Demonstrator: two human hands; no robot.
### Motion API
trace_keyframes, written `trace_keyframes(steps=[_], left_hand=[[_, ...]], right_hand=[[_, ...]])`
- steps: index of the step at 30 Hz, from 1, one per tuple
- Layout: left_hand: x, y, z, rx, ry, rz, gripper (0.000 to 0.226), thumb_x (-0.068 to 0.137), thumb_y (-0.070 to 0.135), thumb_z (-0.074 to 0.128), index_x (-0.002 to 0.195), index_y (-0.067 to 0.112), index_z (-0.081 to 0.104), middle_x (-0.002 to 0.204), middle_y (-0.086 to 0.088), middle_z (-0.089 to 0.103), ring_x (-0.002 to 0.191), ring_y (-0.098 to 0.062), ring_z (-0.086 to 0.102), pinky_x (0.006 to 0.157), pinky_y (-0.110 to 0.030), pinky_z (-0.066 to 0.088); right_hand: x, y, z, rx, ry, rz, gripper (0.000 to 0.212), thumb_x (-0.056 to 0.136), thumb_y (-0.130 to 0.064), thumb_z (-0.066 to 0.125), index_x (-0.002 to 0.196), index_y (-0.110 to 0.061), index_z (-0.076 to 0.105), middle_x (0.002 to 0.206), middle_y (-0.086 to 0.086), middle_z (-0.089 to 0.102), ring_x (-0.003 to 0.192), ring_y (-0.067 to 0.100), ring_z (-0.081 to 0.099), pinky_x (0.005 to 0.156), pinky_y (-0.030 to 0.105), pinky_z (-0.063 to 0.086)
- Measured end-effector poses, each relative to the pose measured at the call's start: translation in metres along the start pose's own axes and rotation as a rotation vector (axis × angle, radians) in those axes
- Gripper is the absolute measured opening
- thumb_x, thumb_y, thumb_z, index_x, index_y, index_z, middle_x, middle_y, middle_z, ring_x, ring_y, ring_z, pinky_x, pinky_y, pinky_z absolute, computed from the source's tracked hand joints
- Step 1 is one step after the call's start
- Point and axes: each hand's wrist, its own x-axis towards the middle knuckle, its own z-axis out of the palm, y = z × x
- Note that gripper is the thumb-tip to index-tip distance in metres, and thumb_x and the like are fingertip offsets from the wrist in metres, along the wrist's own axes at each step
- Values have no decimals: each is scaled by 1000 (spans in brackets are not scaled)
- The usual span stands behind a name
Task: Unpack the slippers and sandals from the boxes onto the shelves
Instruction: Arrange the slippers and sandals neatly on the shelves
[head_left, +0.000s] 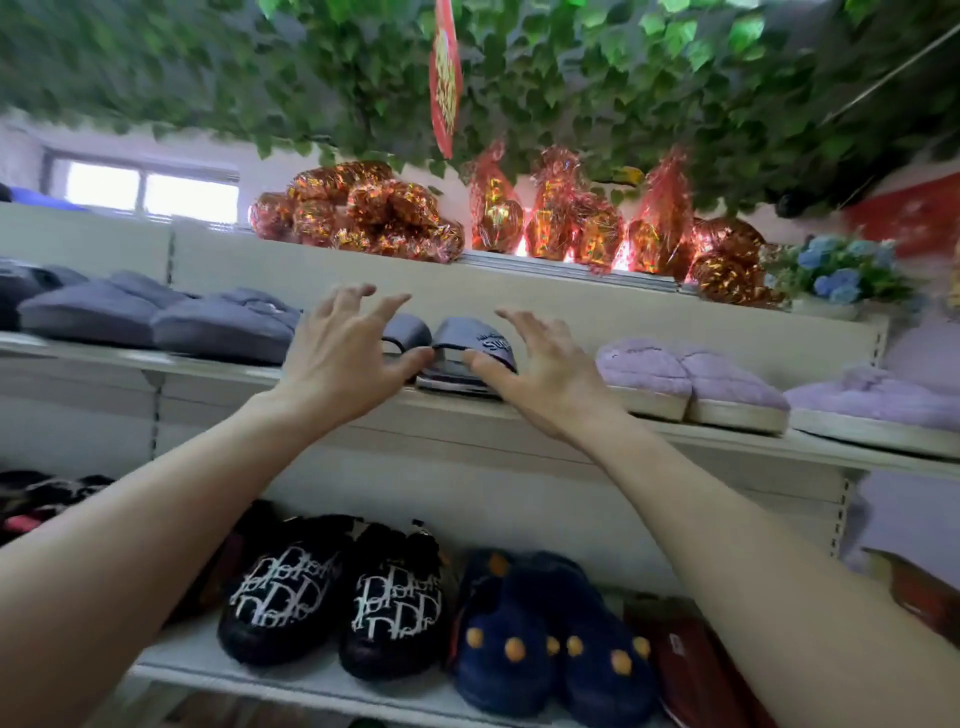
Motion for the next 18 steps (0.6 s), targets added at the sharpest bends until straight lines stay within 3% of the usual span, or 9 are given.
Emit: trace_keyframes(steps=[4,7,18], left_hand=[[13,-52,6,-185,-251,-60,80,80,68,55,148,33,30,146,-9,40,132,-29,41,108,-42,35],[16,-60,11,-274,-376,-15,87,72,75,57,147,42,26,148,-2,38,133,-24,40,110,-40,35],[18,-27,27,-281,-338,25,70,79,68,57,142,43,39,149,-3,37,133,-27,41,103,-37,37]], right_hand=[[12,-27,38,-39,-139,106,88,72,-82,53,147,-43,28,154,6,26,139,28,37,113,43,34],[12,-29,51,-78,-114,142,83,73,-78,53,145,-44,30,154,3,23,137,29,39,110,43,37],[3,-16,41,-141,10,174,67,80,-63,57,141,-43,38,144,2,37,129,26,46,103,37,42]])
